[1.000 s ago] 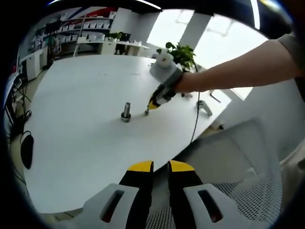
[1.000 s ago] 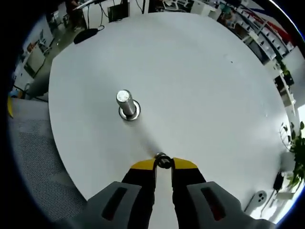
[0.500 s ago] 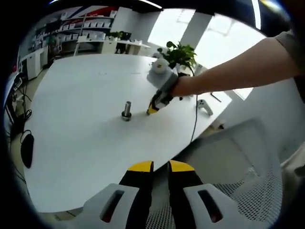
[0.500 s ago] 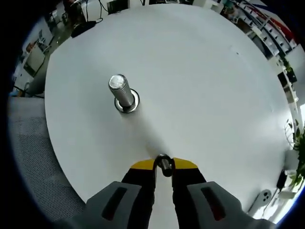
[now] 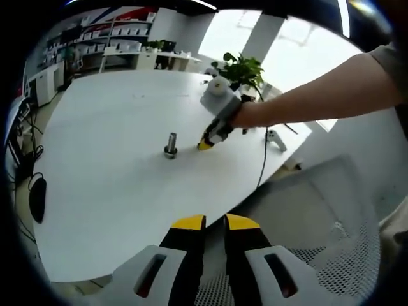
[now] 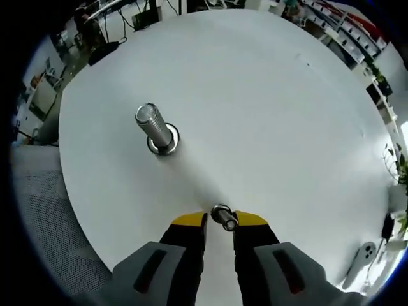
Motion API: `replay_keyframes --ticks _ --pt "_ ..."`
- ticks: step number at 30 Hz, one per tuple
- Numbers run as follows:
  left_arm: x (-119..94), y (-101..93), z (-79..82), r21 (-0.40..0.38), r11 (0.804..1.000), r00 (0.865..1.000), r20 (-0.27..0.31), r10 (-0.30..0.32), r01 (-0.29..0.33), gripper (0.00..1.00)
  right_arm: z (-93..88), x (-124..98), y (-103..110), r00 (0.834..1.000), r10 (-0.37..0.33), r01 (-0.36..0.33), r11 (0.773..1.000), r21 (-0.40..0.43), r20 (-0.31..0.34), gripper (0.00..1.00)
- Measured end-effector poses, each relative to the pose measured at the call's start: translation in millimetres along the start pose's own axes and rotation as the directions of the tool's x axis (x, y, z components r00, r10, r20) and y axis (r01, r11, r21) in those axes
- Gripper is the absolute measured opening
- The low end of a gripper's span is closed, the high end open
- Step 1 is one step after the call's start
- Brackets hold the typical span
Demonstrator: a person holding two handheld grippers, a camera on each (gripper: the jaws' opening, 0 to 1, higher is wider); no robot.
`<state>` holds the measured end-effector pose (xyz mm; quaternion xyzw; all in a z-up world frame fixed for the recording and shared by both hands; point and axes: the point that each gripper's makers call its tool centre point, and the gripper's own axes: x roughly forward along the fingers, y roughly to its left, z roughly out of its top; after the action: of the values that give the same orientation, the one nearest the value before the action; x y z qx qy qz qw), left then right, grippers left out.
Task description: Place the washer onto the threaded stud by aligning its center hole with the stud, sliding it down to the base, and recovering from edge contact or off-axis alignment until the washer reaches the visible bottom stop.
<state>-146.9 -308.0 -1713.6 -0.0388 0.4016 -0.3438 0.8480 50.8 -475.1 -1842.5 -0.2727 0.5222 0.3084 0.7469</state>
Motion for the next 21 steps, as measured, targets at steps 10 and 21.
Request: replay_keyframes --ticks 10,21 --pt "0 -6.6 0.8 0.018 0.999 1.000 0.007 -0.030 0.030 0.09 -3.2 -26 6 0.996 -0.040 0.035 0.997 0.070 0.074 0.25" --pt "-1 -11.5 4.0 0.028 0.998 0.998 0.026 -0.060 0.059 0.09 -16.0 -99 18 0.954 -0.086 0.041 0.986 0.159 0.286 0.31"
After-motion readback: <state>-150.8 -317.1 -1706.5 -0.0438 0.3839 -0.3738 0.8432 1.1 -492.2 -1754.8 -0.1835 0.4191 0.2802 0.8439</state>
